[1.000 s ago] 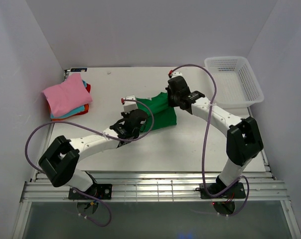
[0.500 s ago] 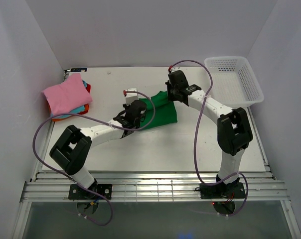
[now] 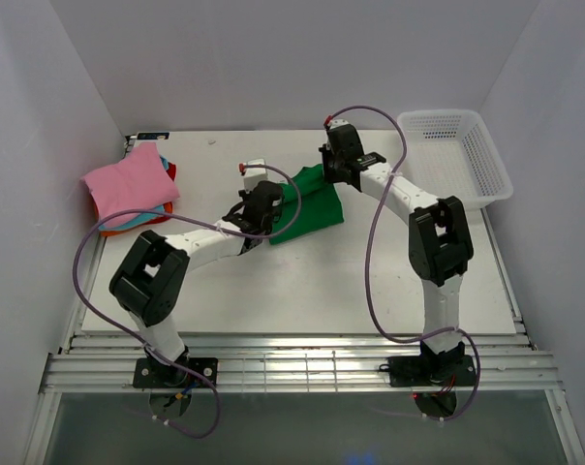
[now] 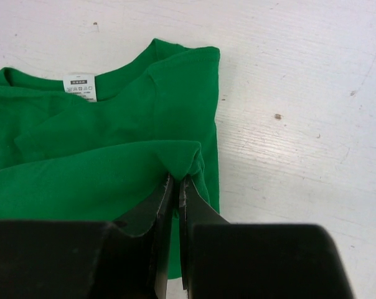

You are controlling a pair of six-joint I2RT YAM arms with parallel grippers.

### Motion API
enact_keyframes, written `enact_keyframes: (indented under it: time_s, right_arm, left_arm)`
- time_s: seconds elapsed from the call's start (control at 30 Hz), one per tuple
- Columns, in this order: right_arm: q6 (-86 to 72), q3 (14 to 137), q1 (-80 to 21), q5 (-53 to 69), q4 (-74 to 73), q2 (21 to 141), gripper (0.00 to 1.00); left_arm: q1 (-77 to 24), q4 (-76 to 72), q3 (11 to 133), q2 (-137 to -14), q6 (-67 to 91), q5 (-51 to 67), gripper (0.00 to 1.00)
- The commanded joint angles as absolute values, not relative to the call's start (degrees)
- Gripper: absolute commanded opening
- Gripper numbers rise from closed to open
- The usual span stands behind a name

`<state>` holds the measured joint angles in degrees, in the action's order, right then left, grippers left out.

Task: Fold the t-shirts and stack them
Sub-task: Fold the tshirt

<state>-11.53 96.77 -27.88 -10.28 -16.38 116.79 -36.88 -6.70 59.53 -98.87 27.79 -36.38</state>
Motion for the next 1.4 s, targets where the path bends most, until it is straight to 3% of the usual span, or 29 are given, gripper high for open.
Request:
enact_keyframes:
  time_s: [0.0, 1.13, 1.37]
  right_arm:
    - [-9.93, 101.07, -26.9, -9.49, -13.8, 118.99, 0.08]
    - [-10.55, 122.6, -24.52, -0.62, -7.65, 134.29, 0.08]
    - [-11.51, 119.28, -24.43, 2.46, -3.78, 132.81, 0.08]
  left_arm:
    - [-35.34, -7.47, 61.61, -99.23, 26.89, -36.3, 0.0]
    - [-27.95, -9.67, 68.03, -106.7, 30.94, -36.2, 0.0]
    - [-27.77, -11.6, 66.01, -105.29, 31.29, -36.39, 0.0]
